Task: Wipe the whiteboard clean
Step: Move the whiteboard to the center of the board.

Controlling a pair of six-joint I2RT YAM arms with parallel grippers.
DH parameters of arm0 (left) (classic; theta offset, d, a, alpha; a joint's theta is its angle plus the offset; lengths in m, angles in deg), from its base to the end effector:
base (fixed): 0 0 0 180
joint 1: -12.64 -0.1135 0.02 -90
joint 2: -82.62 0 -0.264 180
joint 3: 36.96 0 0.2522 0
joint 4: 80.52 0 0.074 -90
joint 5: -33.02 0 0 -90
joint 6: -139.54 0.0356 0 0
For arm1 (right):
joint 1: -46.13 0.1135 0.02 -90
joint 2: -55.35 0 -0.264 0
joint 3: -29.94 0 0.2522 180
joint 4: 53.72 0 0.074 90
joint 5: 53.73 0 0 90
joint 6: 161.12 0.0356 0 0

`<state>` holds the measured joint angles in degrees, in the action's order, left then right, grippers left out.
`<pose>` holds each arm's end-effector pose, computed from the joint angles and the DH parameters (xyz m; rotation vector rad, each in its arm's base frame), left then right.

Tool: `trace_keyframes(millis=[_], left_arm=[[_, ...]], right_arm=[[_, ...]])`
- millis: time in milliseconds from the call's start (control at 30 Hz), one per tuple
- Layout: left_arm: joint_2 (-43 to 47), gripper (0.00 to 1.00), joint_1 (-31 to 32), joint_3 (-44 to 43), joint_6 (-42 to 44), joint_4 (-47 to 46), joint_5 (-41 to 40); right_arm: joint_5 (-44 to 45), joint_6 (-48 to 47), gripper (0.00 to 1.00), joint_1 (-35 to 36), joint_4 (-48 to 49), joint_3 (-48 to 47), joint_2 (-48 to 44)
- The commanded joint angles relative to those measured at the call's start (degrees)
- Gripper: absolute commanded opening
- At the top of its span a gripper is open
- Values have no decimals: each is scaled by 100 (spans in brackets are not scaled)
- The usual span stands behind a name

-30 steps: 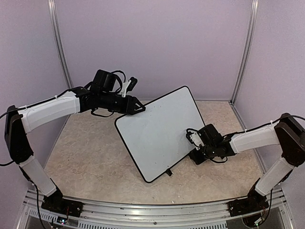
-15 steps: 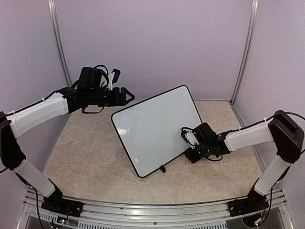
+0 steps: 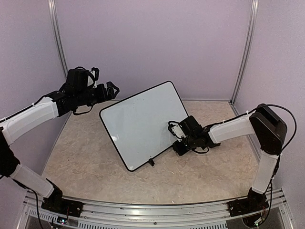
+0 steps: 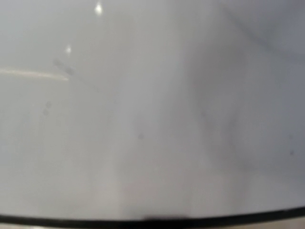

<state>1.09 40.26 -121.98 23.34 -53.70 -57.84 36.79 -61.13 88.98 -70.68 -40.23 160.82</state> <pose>0.2957 -0.1541 0.3466 0.0151 2.0267 -0.5898 0.2666 0.2469 0.1355 -0.7097 2.4205 0.3734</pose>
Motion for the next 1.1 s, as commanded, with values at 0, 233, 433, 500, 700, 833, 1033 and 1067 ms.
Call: trace_keyframes(millis=[0, 233, 433, 500, 700, 833, 1033, 1067], left_arm=[[440, 99, -220, 126, -214, -477, -337], [521, 99, -417, -83, -225, -313, -411], [736, 99, -383, -410, -219, -113, -452], [798, 99, -348, -508, -247, -9, -497], [1096, 99, -130, -192, -369, 118, -656], [1361, 99, 49, 148, -453, 171, -766], [1693, 99, 402, 417, -434, 196, -858], [1716, 99, 483, 427, -378, 205, -863]], right_arm=[[-171, -23, 0, 164, 10, -916, 729], [-107, 63, 0, 276, -457, -2738, 1936], [-95, -86, 0, 270, -788, -4105, 2644], [-95, -101, 0, 275, -836, -4402, 2752], [-95, -179, 19, 276, -728, -4281, 2629], [-95, -185, 33, 274, -640, -3932, 2416], [-95, -142, 71, 283, -498, -3049, 1873], [-95, -135, 74, 285, -463, -2834, 1706]])
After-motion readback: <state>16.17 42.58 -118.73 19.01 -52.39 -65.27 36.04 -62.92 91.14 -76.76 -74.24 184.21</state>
